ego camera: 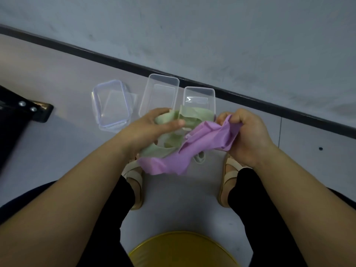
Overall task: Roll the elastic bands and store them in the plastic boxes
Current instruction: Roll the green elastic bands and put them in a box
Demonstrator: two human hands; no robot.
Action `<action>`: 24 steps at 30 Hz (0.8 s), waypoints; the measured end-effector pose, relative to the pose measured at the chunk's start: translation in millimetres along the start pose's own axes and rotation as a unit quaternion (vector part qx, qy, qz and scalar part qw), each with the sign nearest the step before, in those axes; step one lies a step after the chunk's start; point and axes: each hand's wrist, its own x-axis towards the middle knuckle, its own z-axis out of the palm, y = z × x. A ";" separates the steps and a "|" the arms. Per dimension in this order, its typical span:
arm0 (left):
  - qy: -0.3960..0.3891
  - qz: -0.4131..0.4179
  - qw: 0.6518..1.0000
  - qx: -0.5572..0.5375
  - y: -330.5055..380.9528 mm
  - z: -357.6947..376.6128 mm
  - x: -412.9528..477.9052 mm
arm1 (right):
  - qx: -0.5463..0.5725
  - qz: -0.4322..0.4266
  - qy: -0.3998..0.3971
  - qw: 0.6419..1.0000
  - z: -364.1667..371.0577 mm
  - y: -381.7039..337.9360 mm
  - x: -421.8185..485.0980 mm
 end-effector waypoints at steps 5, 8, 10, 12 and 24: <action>-0.054 0.064 0.987 0.140 7.2 15.6 7.0 | -0.018 0.016 -0.042 0.999 6.4 12.0 8.8; -0.028 0.069 0.979 0.192 3.1 11.9 10.0 | -0.083 0.036 0.021 0.996 4.3 12.9 10.9; -0.021 0.066 0.979 0.191 1.3 6.4 9.7 | -0.098 0.047 0.061 0.992 1.0 11.3 13.4; -0.015 0.060 0.983 0.174 -1.2 1.3 11.1 | -0.100 0.053 0.087 0.990 -2.9 11.0 15.7; 0.087 0.039 0.995 -0.030 -9.4 -10.6 20.6 | -0.346 -0.014 0.098 0.933 -17.8 28.4 25.4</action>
